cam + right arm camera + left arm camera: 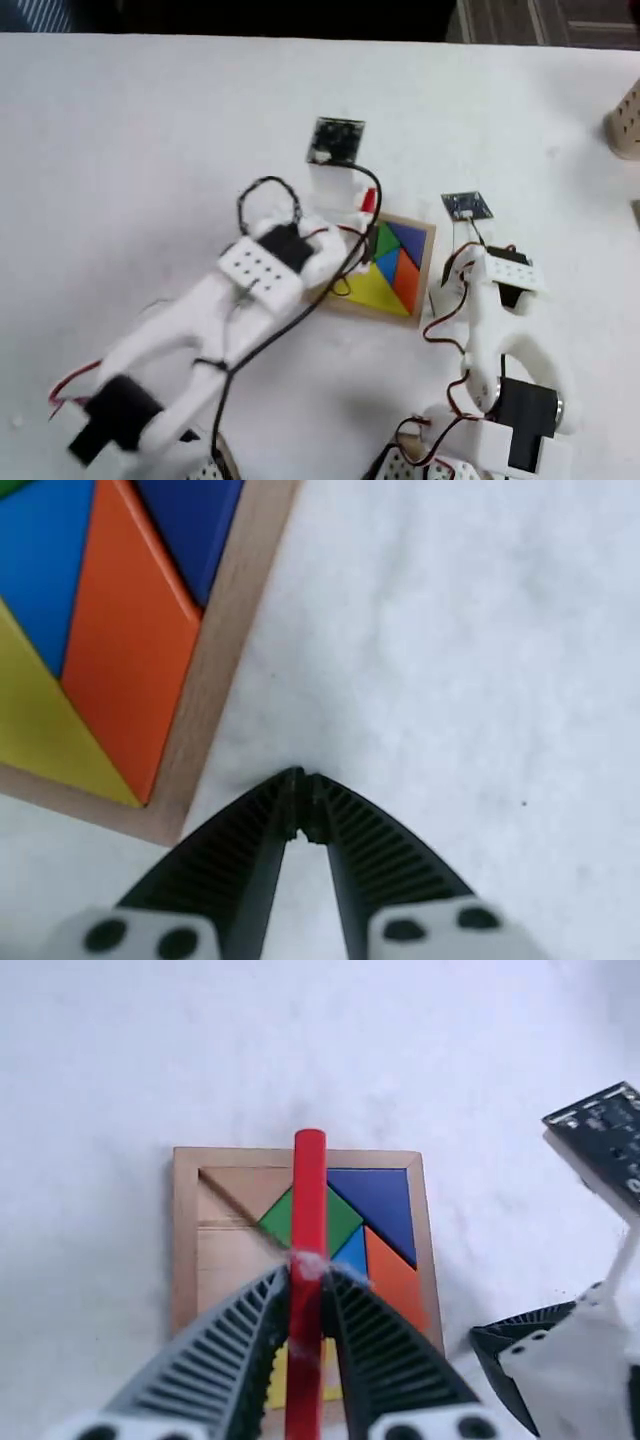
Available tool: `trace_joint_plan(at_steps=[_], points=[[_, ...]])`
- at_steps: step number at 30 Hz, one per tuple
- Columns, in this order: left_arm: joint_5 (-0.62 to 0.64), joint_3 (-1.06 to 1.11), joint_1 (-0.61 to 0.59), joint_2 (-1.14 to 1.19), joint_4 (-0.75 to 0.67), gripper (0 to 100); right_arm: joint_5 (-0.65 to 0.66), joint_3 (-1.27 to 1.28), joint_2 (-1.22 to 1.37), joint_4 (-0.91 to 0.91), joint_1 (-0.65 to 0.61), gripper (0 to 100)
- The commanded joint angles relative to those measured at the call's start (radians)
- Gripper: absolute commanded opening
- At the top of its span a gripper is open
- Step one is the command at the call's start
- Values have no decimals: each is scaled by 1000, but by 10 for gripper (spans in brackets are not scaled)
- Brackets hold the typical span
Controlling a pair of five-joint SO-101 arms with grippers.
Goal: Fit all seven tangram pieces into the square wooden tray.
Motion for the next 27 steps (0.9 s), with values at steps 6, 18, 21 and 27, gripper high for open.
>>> trace_joint_plan(at_steps=[6, 18, 21, 27], points=[[14, -68, 15, 202, -149, 27, -11, -44, 2, -1, 30, 18], [6, -8, -53, 203, -104, 210, -8, -44, 2, -1, 27, 18], [6, -9, -76, 202, -64, 288, -8, -44, 2, -1, 27, 18], [6, -11, -133, 202, -51, 292, -9, -44, 2, -1, 27, 18]])
